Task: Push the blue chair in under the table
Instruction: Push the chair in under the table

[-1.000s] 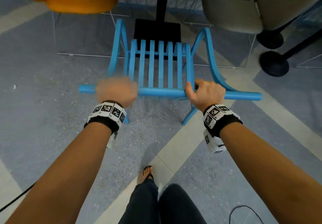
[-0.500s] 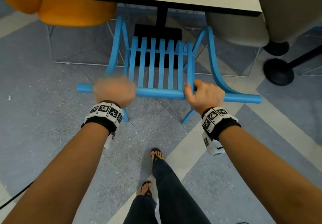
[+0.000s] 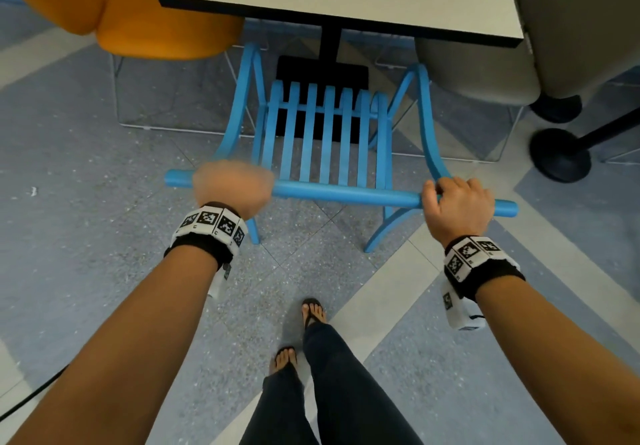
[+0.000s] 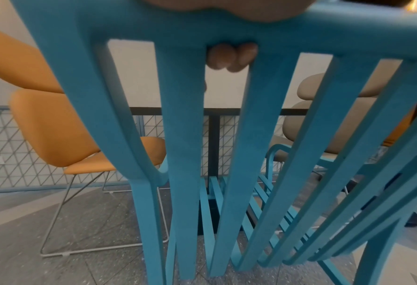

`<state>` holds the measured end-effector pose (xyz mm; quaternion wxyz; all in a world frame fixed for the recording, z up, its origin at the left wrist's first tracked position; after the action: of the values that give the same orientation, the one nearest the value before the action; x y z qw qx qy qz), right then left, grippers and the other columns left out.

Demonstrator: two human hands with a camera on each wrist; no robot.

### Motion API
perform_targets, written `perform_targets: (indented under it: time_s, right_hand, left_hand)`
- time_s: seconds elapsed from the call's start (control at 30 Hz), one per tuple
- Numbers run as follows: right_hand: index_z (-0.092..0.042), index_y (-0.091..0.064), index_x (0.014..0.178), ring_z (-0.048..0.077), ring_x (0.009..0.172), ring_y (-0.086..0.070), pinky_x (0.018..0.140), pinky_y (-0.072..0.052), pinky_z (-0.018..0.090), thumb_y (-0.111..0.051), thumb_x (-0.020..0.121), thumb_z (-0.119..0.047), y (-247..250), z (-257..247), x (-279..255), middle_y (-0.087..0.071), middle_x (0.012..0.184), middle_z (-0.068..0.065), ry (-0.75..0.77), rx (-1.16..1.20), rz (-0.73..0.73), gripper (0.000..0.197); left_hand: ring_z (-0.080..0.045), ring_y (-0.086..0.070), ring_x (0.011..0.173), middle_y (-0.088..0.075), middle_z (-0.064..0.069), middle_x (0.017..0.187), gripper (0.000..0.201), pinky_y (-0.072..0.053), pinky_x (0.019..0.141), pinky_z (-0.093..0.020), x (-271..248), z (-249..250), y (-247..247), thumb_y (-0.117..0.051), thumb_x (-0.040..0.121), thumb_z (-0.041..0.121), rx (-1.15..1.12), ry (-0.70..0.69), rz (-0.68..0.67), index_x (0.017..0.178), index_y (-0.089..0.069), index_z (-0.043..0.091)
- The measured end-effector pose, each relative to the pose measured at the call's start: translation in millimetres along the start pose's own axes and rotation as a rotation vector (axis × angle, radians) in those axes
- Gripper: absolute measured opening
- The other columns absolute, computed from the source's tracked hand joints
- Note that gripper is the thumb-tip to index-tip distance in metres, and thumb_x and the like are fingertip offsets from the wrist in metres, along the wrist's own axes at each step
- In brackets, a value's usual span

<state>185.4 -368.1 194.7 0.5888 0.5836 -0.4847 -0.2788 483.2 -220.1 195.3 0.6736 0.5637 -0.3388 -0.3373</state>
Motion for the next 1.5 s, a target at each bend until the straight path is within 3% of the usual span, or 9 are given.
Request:
perform_targets:
  time_s: [0.1,0.2,0.53,0.7,0.8,1.0,1.17,1.33,1.5]
  right_hand:
    - [-0.005,-0.059,0.051,0.027,0.058,-0.041,0.059,-0.027,0.033,-0.031,0.082,-0.038,-3.7,4.1,1.3,-0.037,0.038,0.005,-0.040,-0.025,-0.061,0.053]
    - [-0.002,-0.057,0.047,0.027,0.057,-0.039,0.058,-0.026,0.034,-0.033,0.080,-0.033,-4.9,3.2,1.4,-0.022,0.037,-0.001,-0.082,-0.034,-0.103,0.051]
    - [-0.006,-0.046,0.041,0.026,0.053,-0.039,0.050,-0.022,0.029,-0.022,0.072,-0.036,0.1,-6.6,10.2,-0.024,0.036,-0.001,-0.037,-0.039,-0.093,0.049]
    - [-0.008,-0.046,0.042,0.025,0.053,-0.038,0.050,-0.021,0.028,-0.022,0.073,-0.035,2.7,-10.3,17.3,-0.022,0.037,-0.001,-0.025,-0.045,-0.072,0.048]
    - [-0.010,-0.040,0.039,0.024,0.049,-0.037,0.047,-0.016,0.024,-0.022,0.074,-0.035,-0.4,-13.9,14.0,-0.021,0.036,-0.003,-0.015,-0.046,-0.086,0.046]
    - [-0.009,-0.043,0.039,0.024,0.049,-0.039,0.047,-0.022,0.025,-0.023,0.074,-0.035,-7.3,-11.4,2.8,-0.023,0.036,-0.002,-0.017,-0.038,-0.130,0.047]
    - [-0.011,-0.041,0.038,0.024,0.048,-0.038,0.047,-0.014,0.022,-0.027,0.073,-0.034,-3.6,-11.6,0.6,-0.021,0.035,-0.004,-0.027,0.001,-0.100,0.044]
    - [-0.009,-0.044,0.040,0.025,0.051,-0.039,0.046,-0.013,0.022,-0.024,0.071,-0.037,-1.9,-2.2,0.4,-0.022,0.037,-0.002,-0.070,-0.042,-0.106,0.047]
    - [-0.011,-0.043,0.040,0.027,0.049,-0.040,0.047,-0.016,0.023,-0.026,0.071,-0.037,-6.4,0.5,5.4,-0.024,0.039,-0.001,-0.082,-0.074,-0.124,0.044]
  left_hand:
    - [-0.016,-0.031,0.038,-0.029,0.001,0.037,0.049,-0.021,0.047,-0.018,2.5,-2.1,-3.5,-0.029,0.081,0.036,0.027,0.014,-0.071,0.045,-0.049,0.010]
    - [-0.015,-0.029,0.036,-0.031,0.000,0.038,0.051,-0.022,0.047,-0.017,1.0,-5.5,-7.1,-0.036,0.086,0.035,0.046,0.028,-0.121,0.043,-0.045,0.010]
    - [-0.016,-0.031,0.036,-0.036,-0.002,0.038,0.050,-0.024,0.046,-0.019,4.1,-10.1,-4.1,-0.037,0.085,0.036,0.091,0.048,-0.160,0.050,-0.057,0.007]
    - [-0.015,-0.028,0.035,-0.031,-0.001,0.036,0.051,-0.023,0.047,-0.019,10.2,-12.2,2.0,-0.028,0.078,0.038,0.053,0.058,-0.107,0.044,-0.049,0.008]
    - [-0.018,-0.034,0.037,-0.032,-0.001,0.036,0.051,-0.028,0.049,-0.023,7.6,-15.3,-0.4,-0.026,0.076,0.039,0.045,0.063,-0.112,0.045,-0.051,0.007]
    - [-0.025,-0.047,0.045,-0.042,-0.007,0.041,0.053,-0.035,0.053,-0.026,1.6,-18.7,-8.7,-0.027,0.078,0.038,0.039,0.087,-0.138,0.048,-0.054,0.005]
    - [-0.024,-0.045,0.049,-0.032,-0.003,0.040,0.046,-0.034,0.056,-0.028,2.0,-17.2,-7.1,-0.041,0.085,0.032,0.049,0.109,-0.141,0.051,-0.056,0.004]
    - [-0.022,-0.043,0.048,-0.031,-0.002,0.040,0.046,-0.031,0.054,-0.027,-0.5,-13.7,-5.8,-0.042,0.084,0.032,0.039,0.113,-0.138,0.052,-0.057,0.005]
    - [-0.019,-0.037,0.041,-0.028,0.001,0.037,0.046,-0.028,0.051,-0.024,2.3,-14.0,-6.9,-0.030,0.076,0.037,0.040,0.100,-0.123,0.046,-0.051,0.009]
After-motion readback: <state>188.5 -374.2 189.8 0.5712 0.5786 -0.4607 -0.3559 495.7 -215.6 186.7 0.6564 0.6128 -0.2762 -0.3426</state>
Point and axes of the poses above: each hand's wrist, its own x-axis towards the middle knuckle, its own y-axis out of the back of the hand, z = x × y, the point moved 10 cm from there along x, towards the middle knuckle
